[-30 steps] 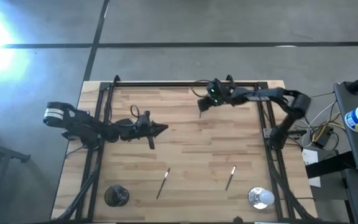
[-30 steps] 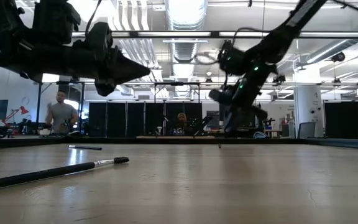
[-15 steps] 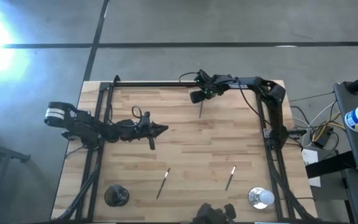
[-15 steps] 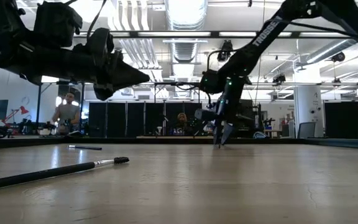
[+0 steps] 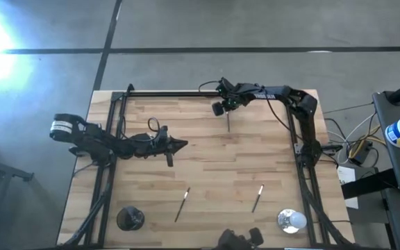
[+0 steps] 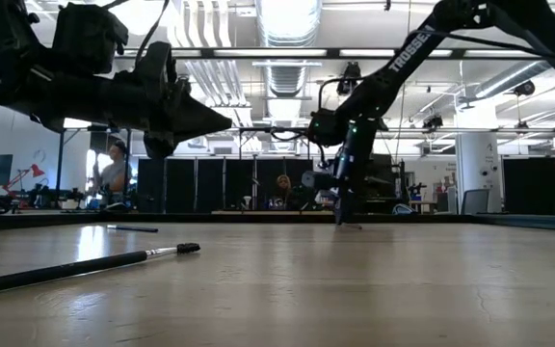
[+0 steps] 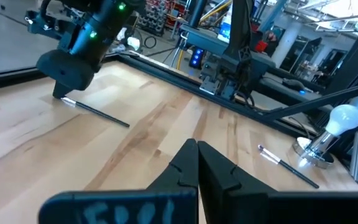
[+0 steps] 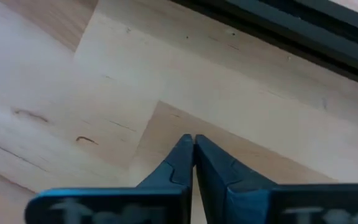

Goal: Pick & Place Makeup Brushes
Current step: Put the black eyeshadow brush into the makeup holder

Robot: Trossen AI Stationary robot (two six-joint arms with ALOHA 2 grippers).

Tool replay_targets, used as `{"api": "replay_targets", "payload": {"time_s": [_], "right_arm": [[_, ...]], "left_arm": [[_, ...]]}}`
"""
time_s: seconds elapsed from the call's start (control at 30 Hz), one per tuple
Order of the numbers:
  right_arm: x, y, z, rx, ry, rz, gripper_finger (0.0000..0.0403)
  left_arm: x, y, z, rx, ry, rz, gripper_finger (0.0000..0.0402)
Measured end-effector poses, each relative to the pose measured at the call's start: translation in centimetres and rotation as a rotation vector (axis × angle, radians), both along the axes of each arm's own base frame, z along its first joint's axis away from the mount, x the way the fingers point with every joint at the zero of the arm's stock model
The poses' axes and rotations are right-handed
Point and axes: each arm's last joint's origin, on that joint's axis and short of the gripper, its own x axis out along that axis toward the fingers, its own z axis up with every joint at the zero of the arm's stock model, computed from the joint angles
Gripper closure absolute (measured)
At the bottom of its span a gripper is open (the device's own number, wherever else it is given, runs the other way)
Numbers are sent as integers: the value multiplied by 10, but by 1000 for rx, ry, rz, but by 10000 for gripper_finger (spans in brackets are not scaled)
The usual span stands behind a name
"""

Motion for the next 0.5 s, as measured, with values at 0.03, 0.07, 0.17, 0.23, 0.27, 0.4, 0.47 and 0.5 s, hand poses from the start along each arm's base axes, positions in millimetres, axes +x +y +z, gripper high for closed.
{"api": "replay_targets", "payload": {"time_s": [0.03, 0.07, 0.17, 0.23, 0.27, 0.4, 0.47, 0.5], "right_arm": [[0, 2, 3, -7, 2, 14, 394], [-1, 6, 5, -9, 7, 32, 394], [-2, 17, 22, -59, -31, 99, 394], [-6, 28, 37, -113, -88, 138, 394], [-8, 35, 42, -140, -118, 156, 394], [-19, 70, 59, -234, -255, 240, 395], [-23, 89, 72, -285, -381, 301, 395], [-26, 99, 76, -307, -434, 339, 395]], "left_arm": [[0, 0, 0, -1, 0, 0, 401], [0, 0, 0, -4, -1, 0, 401], [0, 0, 0, -20, -5, 1, 401], [0, 0, 0, -32, -8, 1, 401], [0, 0, 0, -35, -9, 2, 401], [3, 0, 5, -56, -45, 2, 399], [6, 0, 10, -64, -67, 3, 391], [9, 0, 13, -65, -78, 3, 384]]}}
